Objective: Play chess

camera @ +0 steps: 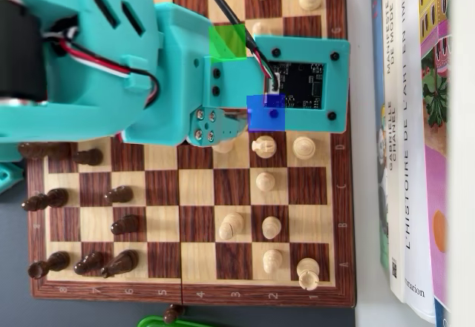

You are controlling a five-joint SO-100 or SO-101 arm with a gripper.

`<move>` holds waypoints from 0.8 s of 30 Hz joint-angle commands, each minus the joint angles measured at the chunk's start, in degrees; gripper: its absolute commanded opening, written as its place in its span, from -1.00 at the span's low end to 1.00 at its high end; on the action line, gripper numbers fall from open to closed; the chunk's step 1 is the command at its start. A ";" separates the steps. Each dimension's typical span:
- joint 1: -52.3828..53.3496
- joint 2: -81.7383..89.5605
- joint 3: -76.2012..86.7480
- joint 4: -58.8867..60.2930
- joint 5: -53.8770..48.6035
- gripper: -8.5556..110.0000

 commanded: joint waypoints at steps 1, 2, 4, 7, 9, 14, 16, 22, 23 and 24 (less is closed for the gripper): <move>0.62 0.26 -2.90 -0.26 0.35 -0.63; 0.53 0.26 -2.90 -0.26 0.35 -0.63; 0.35 0.18 -2.90 -0.35 0.35 -0.63; 0.35 0.09 -2.90 -0.35 0.44 -0.63; 0.53 -0.62 -2.90 -0.35 0.44 -0.63; 0.62 -4.31 -6.94 0.18 0.35 -0.63; 0.62 -5.01 -7.38 0.18 0.35 -0.63; 0.70 -5.63 -7.56 -0.26 0.35 -0.63; 0.70 -5.71 -7.56 -0.35 0.35 -0.63; 0.70 -5.71 -7.56 -0.35 0.35 -0.63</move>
